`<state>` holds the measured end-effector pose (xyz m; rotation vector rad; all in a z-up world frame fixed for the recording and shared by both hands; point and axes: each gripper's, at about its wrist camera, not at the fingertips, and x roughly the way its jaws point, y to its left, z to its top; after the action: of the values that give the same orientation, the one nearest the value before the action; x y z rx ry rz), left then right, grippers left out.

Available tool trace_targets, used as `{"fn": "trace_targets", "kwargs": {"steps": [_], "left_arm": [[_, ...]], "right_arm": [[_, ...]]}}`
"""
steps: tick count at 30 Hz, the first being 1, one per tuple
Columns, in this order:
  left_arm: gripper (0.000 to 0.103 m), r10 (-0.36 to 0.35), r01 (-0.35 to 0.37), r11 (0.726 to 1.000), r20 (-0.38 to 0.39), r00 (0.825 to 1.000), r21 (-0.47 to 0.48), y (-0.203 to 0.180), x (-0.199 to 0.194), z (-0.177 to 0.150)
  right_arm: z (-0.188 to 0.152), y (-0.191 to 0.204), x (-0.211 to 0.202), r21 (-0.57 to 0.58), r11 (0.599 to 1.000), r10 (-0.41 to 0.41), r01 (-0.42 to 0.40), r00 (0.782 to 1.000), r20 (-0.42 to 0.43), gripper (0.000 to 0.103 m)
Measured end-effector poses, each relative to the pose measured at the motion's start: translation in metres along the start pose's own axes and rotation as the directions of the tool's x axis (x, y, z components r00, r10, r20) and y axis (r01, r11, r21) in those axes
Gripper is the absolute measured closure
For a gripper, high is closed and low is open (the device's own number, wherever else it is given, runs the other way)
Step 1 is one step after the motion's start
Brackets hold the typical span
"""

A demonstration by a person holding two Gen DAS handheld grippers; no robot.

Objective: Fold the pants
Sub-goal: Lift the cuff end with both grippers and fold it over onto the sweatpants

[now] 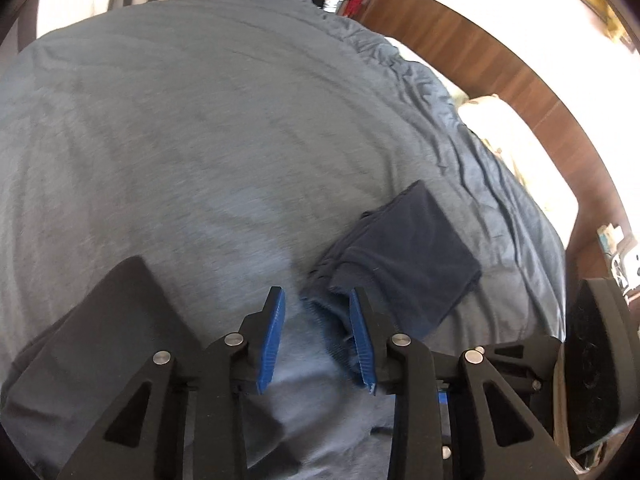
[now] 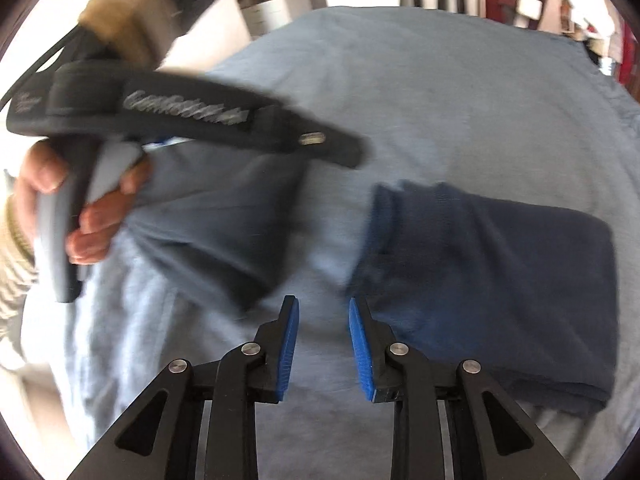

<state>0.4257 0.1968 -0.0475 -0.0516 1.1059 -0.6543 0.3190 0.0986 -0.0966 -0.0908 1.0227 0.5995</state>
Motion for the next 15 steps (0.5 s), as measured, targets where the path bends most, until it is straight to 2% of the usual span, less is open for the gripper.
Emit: {"fn": "trace_targets", "kwargs": {"steps": [2,5,7,9,11,12,15], "left_arm": [[0.070,-0.024,0.024,1.000,-0.013,1.000,0.009,-0.004,0.006,0.005],[0.066,-0.080,0.081,0.997,-0.039,0.996,0.010,-0.009,0.020,0.013],[0.060,-0.095,0.095,0.995,-0.065,0.993,0.003,-0.009,0.032,0.016],[0.060,-0.103,0.101,0.995,-0.099,0.990,-0.025,-0.006,0.046,0.016],[0.068,-0.114,0.108,0.993,-0.115,0.987,-0.056,-0.002,0.056,0.013],[0.087,-0.117,0.111,0.992,-0.110,0.987,-0.057,-0.001,0.056,0.012],[0.090,-0.167,0.161,0.984,-0.077,0.983,-0.082,0.002,0.045,0.008]], "right_arm": [[-0.002,0.004,-0.013,0.008,1.000,-0.020,0.019,0.999,0.043,0.075],[-0.002,-0.007,-0.027,0.084,0.992,-0.097,0.089,0.991,0.095,0.075],[-0.001,-0.020,-0.029,0.138,0.985,-0.116,0.102,0.989,0.095,0.075],[0.001,-0.032,-0.023,0.168,0.979,-0.126,0.113,0.989,0.071,0.075],[0.001,-0.040,-0.021,0.189,0.975,-0.132,0.118,0.989,0.066,0.075],[0.001,-0.043,-0.021,0.199,0.972,-0.138,0.123,0.988,0.067,0.075],[0.002,-0.046,-0.020,0.204,0.971,-0.146,0.128,0.987,0.072,0.075]]}}
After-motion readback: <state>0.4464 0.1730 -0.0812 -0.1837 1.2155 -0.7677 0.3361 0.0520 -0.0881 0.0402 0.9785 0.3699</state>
